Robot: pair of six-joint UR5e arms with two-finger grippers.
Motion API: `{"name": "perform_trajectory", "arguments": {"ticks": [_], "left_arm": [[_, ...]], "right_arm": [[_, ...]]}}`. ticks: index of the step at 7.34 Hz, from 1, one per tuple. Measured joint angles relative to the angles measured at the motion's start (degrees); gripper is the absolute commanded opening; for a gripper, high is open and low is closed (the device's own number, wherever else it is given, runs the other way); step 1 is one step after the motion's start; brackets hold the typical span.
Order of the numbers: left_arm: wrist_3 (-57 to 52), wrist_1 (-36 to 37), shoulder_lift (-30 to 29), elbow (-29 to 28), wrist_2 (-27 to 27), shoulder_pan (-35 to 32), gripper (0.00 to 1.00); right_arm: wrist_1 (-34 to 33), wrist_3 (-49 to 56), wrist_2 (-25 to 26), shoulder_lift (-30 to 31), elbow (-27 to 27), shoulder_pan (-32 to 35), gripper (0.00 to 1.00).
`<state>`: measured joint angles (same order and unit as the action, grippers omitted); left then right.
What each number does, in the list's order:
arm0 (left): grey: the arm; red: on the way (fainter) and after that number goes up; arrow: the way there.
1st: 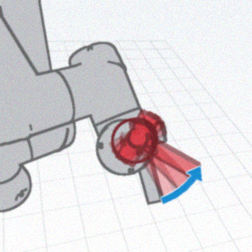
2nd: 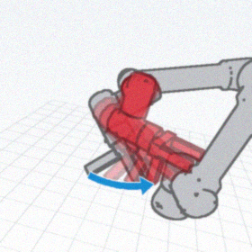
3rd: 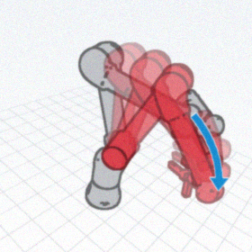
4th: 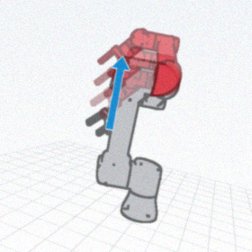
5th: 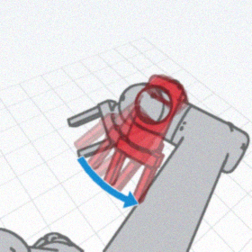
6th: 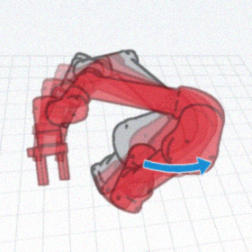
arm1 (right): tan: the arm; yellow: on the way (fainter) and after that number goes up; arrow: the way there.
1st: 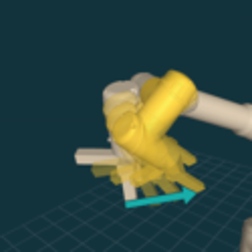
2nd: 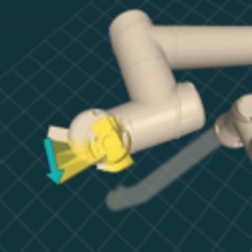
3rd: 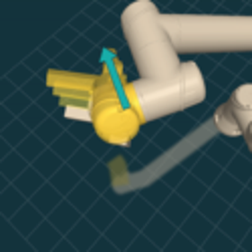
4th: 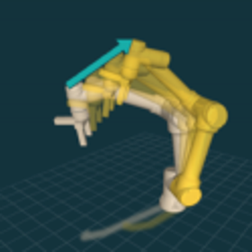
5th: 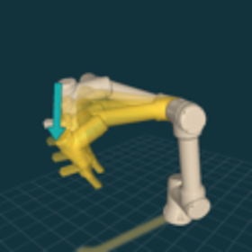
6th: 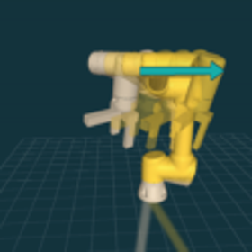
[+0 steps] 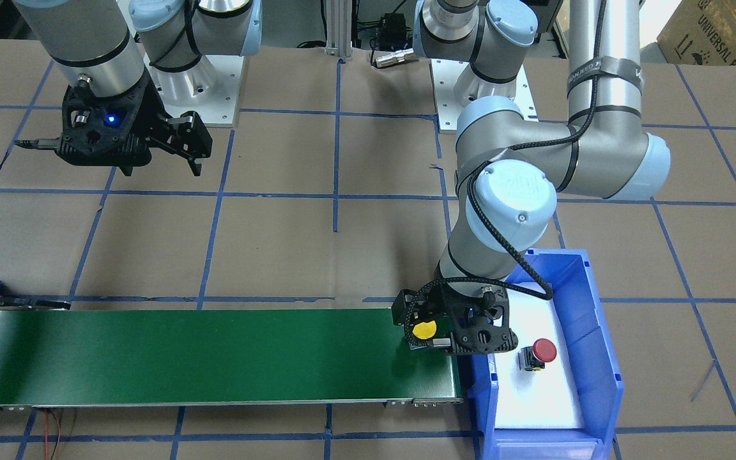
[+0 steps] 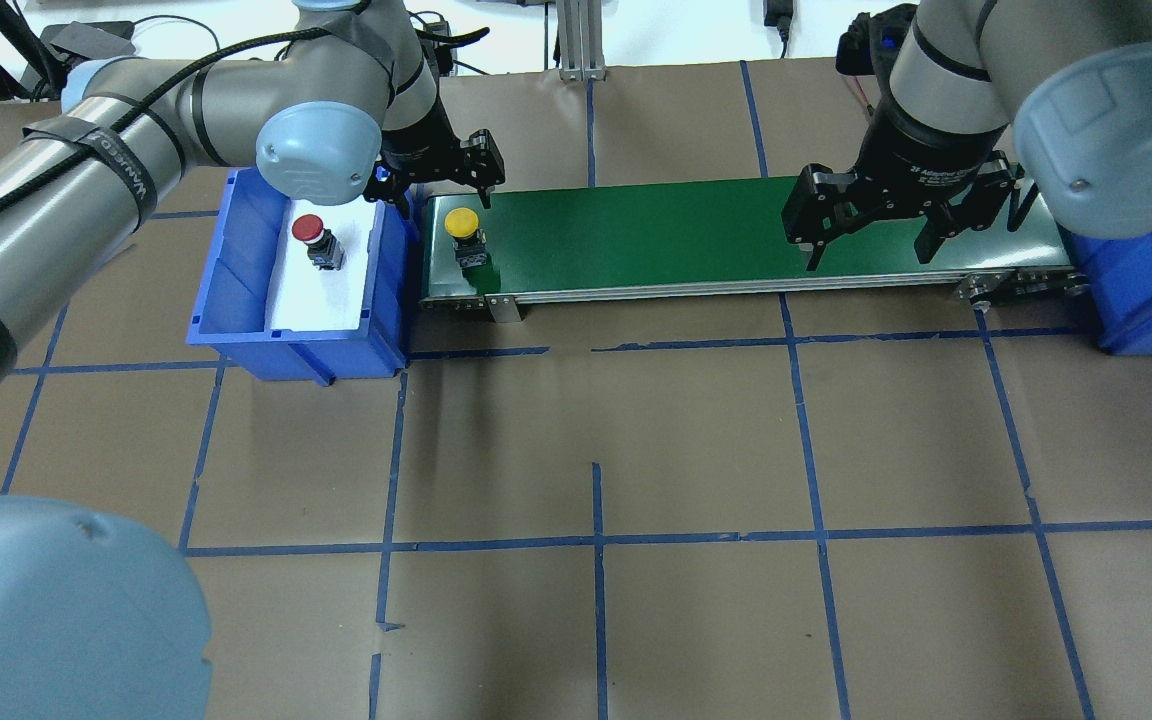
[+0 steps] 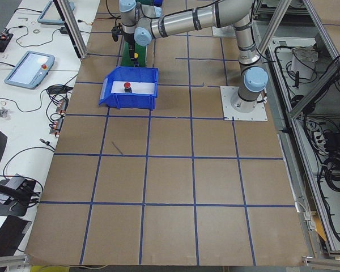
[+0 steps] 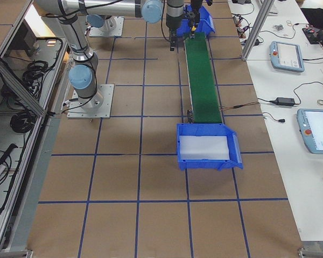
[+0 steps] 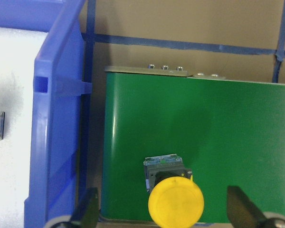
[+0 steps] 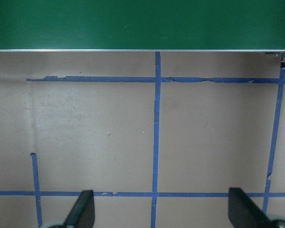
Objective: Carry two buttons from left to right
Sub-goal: 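Lower the yellow button onto the belt and open the left gripper, then move the left gripper back over the bin and grasp the red button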
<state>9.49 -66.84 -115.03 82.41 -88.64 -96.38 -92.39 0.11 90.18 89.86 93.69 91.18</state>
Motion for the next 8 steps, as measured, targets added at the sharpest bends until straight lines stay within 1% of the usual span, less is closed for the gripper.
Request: {"name": "perform_trajectory", "arguments": {"ticks": [1,3,5,6,8], "left_arm": [[-2.2,-0.2,1.9,0.5,-0.2,1.1,0.99],[-8.7,-0.6,3.4,1.9,-0.4,6.9,0.98],[-14.7,-0.2,2.9,4.0,0.0,12.4,0.95],[-17.0,0.1,2.3,4.6,0.0,13.9,0.95],[-18.9,2.1,0.6,5.4,-0.1,15.1,0.95]], "right_arm": [[0.0,0.0,0.0,0.0,0.0,0.0,1.0],[-0.1,0.1,0.0,0.0,0.0,0.0,1.0],[-0.1,0.1,0.0,0.0,0.0,0.0,1.0],[-0.2,0.1,0.0,0.0,0.1,0.0,1.0],[-0.3,0.1,0.0,0.0,0.1,0.0,1.0]]}}
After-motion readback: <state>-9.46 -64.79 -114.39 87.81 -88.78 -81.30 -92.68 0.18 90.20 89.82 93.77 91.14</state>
